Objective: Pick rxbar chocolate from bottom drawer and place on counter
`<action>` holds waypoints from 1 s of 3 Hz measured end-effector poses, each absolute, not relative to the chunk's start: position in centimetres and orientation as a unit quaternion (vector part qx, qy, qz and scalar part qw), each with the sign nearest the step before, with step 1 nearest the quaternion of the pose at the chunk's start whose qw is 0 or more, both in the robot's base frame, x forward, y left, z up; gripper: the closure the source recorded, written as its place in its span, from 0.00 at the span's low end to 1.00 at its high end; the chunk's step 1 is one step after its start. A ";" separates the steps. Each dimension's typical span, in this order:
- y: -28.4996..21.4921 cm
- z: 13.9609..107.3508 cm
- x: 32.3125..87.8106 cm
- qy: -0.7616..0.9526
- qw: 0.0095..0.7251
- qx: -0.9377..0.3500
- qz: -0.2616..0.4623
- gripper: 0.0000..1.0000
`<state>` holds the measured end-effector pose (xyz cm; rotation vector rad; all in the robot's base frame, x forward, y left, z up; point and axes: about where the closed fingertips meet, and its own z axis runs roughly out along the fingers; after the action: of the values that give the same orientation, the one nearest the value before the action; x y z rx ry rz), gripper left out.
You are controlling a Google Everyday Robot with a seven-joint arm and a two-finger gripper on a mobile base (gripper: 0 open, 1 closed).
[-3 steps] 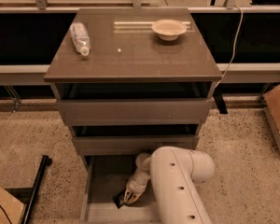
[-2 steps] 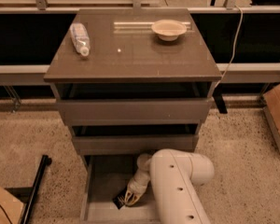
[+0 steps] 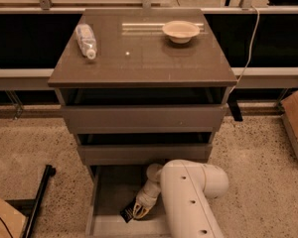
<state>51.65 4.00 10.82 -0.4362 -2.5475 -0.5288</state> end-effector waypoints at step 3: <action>7.4 18.4 52.2 -0.946 0.173 -0.084 -0.261 1.00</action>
Offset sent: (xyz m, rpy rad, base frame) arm 0.0121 0.0425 0.1078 0.2101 -0.2626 0.0955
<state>52.22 7.36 18.42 -0.2396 -2.6836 -0.7397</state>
